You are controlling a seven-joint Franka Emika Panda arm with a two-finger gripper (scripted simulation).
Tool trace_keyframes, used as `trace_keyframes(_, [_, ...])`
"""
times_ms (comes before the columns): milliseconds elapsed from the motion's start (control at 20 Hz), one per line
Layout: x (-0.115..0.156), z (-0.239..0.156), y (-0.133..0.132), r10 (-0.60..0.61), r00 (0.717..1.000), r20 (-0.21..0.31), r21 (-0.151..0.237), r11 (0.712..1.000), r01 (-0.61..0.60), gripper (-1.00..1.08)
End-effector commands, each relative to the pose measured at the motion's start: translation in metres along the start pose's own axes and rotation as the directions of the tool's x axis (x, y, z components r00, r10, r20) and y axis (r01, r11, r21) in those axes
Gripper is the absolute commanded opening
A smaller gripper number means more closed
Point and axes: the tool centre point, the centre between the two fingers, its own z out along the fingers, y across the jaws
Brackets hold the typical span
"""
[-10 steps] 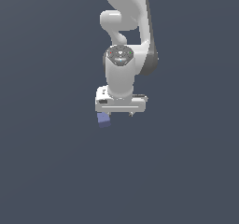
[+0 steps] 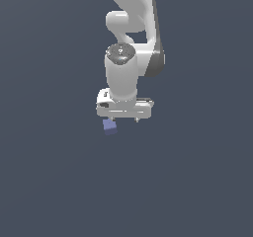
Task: Pick up the object and move it to a goal position.
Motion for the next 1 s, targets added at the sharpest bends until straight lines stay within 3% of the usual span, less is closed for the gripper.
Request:
trace_keyframes(0, [0.001,-0.002,0.001,0.01,1.0,-0.001,0.004,1.0,-0.01,1.0])
trace_keyframes(450, [-0.004,0.01,0.012,-0.031,1.0,-0.002,-0.001,1.0,0.031,1.0])
trace_keyframes(950, [-0.022,0.047,0.05,-0.16,0.987,-0.005,-0.014,0.987,0.16,1.0])
